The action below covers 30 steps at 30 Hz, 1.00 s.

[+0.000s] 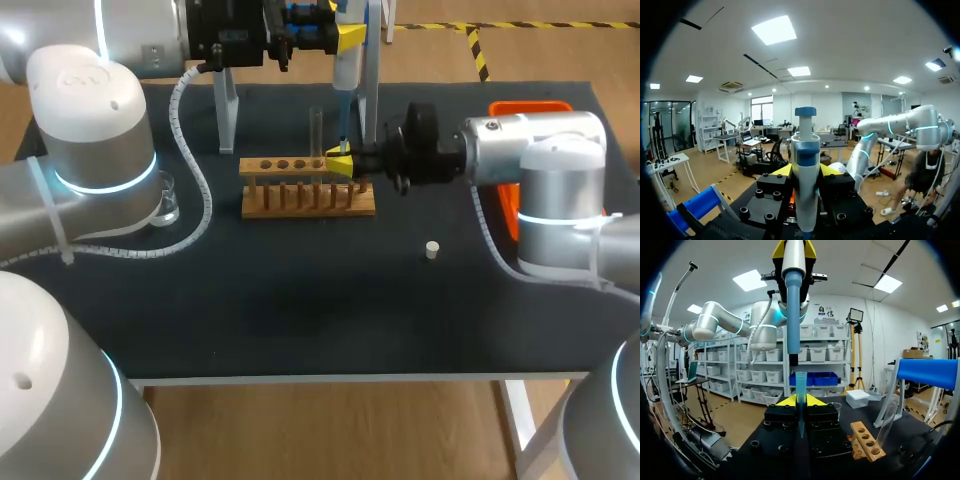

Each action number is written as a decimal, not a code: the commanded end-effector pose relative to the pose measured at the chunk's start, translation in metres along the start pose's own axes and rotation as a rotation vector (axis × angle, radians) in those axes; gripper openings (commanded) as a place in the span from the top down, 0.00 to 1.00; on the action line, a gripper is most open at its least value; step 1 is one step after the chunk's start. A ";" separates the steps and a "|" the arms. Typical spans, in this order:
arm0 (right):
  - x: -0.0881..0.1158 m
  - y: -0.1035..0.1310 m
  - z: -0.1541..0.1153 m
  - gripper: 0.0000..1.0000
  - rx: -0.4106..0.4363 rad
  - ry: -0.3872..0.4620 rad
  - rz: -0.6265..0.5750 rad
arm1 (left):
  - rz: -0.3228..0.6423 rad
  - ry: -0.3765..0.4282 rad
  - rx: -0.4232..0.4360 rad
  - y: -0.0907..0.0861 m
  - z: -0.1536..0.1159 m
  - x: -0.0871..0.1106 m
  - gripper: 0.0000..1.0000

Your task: Invert the test tube, pick up the pipette, mount the tip to pipette, aspirate from beaker and dispense into the tube, eject the tip, return the pipette, and cap with the stopper.

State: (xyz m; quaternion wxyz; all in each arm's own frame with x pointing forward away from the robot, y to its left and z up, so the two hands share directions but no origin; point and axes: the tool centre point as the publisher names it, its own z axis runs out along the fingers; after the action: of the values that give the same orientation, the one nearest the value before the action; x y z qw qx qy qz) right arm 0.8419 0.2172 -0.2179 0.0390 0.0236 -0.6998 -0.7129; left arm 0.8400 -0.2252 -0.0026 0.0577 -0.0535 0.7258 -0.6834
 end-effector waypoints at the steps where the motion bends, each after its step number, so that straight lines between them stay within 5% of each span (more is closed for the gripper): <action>1: -0.001 0.001 -0.001 1.00 0.004 0.008 -0.002 | 0.000 0.001 0.001 0.000 -0.001 0.000 1.00; 30: 0.003 0.010 0.000 1.00 0.012 0.023 -0.038 | 0.000 0.001 0.001 0.000 -0.001 0.000 1.00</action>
State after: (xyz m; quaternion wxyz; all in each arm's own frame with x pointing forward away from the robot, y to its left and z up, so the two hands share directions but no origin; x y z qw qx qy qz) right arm 0.8394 0.2186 -0.2109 0.0333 0.0446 -0.7027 -0.7093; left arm 0.8401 -0.2252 -0.0015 0.0579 -0.0533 0.7254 -0.6838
